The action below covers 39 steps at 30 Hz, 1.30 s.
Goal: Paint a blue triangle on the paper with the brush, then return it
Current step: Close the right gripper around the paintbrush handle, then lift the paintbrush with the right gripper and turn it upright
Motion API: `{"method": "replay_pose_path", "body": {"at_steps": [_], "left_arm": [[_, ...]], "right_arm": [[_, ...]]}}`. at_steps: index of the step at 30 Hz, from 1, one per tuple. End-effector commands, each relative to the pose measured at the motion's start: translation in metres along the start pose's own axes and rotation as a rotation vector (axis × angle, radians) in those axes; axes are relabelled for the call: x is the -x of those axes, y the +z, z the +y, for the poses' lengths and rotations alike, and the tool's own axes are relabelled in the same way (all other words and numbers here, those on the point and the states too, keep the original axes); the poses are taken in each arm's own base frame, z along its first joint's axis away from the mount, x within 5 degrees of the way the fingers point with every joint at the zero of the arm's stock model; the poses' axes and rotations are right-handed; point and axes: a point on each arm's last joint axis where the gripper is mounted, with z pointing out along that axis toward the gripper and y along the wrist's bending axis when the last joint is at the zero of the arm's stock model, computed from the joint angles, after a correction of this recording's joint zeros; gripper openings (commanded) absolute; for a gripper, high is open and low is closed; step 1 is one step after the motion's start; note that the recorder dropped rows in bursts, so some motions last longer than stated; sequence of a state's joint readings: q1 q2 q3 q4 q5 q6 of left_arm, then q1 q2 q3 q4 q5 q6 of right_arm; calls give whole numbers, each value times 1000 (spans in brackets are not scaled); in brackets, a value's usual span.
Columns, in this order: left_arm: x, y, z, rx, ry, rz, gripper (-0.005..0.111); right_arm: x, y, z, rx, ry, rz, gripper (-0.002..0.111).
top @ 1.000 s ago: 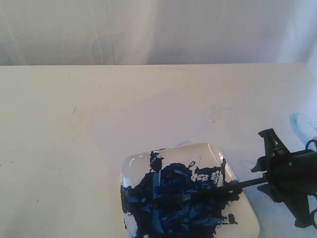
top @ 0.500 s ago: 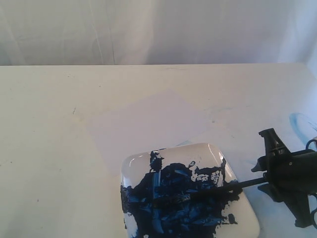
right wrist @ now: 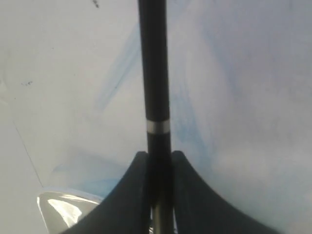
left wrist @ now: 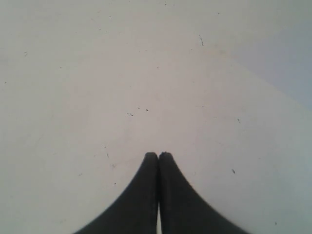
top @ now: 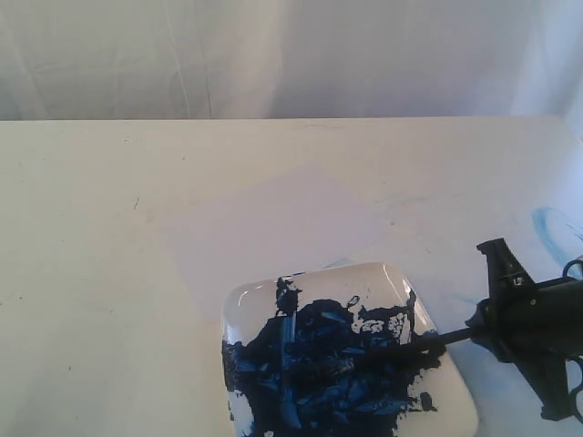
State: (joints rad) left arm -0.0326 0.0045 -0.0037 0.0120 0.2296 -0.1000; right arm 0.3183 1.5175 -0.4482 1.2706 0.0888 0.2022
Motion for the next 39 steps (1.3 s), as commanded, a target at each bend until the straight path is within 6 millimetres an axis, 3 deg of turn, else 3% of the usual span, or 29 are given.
{"method": "replay_pose_path", "body": {"at_steps": [1,6,11,18,27,39], "left_arm": [[-1,0,0,-5,-2,3,0],[-1,0,0,-5,-2,3,0],[-1,0,0,-5,-2,3,0],[-1,0,0,-5,-2,3,0],[-1,0,0,-5,-2,3,0],[-1,0,0,-5,-2,3,0]], "right_arm": [[2,-15,11,84,8,-37,0],[5,-50,35,265,-44,-91,0],[5,-101,60,470,-365,-218,0],[-2,-153,78,649,-587,-305,0],[-19,-184,102,740,-1018,-299,0],[-35,-209,116,868,-1339,-310,0]]}}
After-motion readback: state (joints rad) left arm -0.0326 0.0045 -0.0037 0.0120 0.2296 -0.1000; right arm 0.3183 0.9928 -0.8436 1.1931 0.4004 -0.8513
